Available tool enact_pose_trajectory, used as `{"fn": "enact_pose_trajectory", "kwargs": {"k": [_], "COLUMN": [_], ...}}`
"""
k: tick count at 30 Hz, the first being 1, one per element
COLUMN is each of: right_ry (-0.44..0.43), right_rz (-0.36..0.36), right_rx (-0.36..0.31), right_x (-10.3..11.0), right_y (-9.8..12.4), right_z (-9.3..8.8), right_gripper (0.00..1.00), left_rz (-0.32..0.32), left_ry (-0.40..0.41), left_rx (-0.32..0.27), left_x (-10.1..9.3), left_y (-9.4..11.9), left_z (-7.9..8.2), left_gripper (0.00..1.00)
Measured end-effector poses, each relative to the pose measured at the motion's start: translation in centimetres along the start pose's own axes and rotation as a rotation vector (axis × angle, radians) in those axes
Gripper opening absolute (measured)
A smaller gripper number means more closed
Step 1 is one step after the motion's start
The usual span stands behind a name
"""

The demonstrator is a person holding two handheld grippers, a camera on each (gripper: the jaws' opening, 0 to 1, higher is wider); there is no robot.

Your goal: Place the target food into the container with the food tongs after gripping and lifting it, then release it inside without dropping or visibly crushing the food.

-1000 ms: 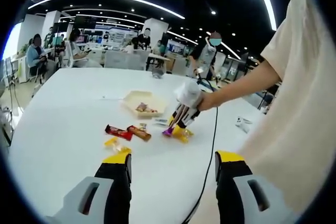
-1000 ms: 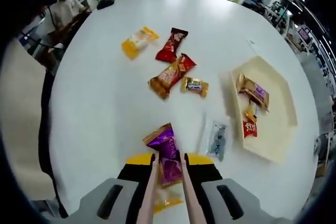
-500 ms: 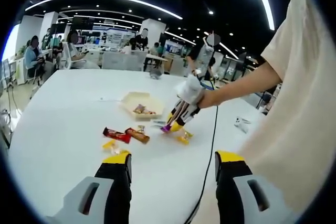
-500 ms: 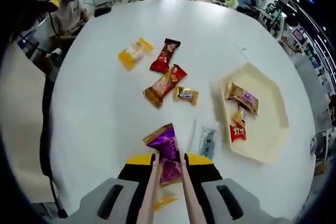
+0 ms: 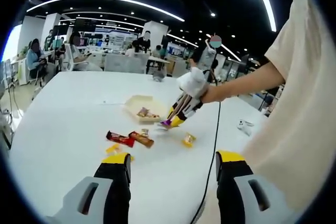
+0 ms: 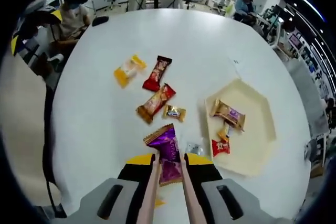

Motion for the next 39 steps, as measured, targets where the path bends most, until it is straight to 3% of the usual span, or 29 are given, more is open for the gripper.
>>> {"fn": "enact_pose_trajectory", "kwargs": {"k": [24,39], "right_ry": [0.039,0.073], "right_rz": [-0.075,-0.109], "right_rx": [-0.056,-0.052], "right_x": [-3.6,-5.9], "right_y": [2.0,3.2], "right_z": [4.3,5.5], "right_gripper": [0.21,0.21], "left_rz": [0.001,0.003], "left_ry": [-0.029,-0.022], "left_rx": [-0.014,-0.028], "left_x": [0.3,0.4], "left_y": [0.8,0.9], "left_z": [0.7,0.9], "left_gripper": [0.64,0.64]}}
Point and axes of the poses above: the point that each gripper's makers call its tool centre point, and the gripper's own axes: y roughly backward along the fingers, x roughly to its left, z roughly out of its top, the point moved 4 cm from there along y, roughly backward along the fingers, and after that the axes turned 10 degrees about -z, right-handed, at the moved point
